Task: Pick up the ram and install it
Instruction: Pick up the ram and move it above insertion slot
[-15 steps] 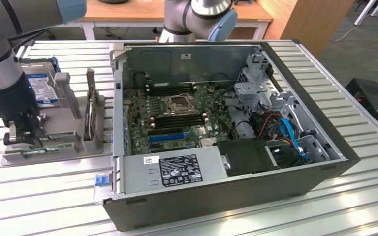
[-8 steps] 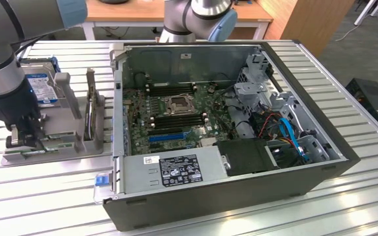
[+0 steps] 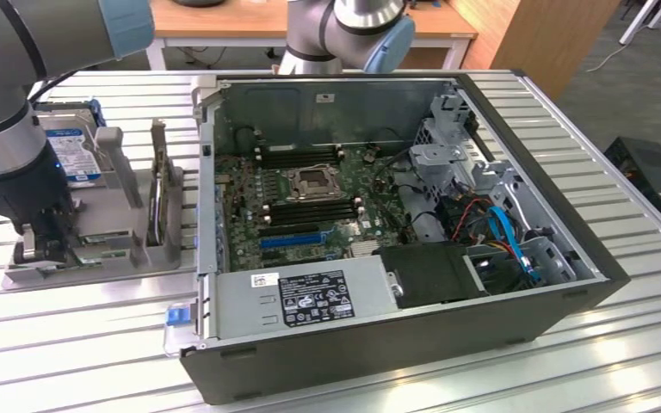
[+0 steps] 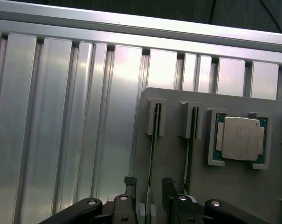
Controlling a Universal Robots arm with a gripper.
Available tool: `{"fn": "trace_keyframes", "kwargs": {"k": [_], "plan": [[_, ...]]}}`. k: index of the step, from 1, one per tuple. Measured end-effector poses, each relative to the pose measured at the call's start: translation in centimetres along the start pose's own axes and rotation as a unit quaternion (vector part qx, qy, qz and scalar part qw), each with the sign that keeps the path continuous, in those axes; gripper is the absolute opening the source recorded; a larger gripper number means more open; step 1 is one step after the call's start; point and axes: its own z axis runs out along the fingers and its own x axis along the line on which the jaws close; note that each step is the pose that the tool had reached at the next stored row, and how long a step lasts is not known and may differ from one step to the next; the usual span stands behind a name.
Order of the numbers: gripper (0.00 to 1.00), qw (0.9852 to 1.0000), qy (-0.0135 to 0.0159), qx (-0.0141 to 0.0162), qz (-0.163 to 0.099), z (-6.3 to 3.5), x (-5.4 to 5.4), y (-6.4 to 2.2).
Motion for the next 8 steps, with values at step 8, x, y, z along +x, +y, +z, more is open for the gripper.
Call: {"fn": "trace_keyframes", "kwargs": {"k": [8], "plan": [[0.36,1.0,0.0,0.0001,0.0,-0.02,0.06,-0.75]]}}
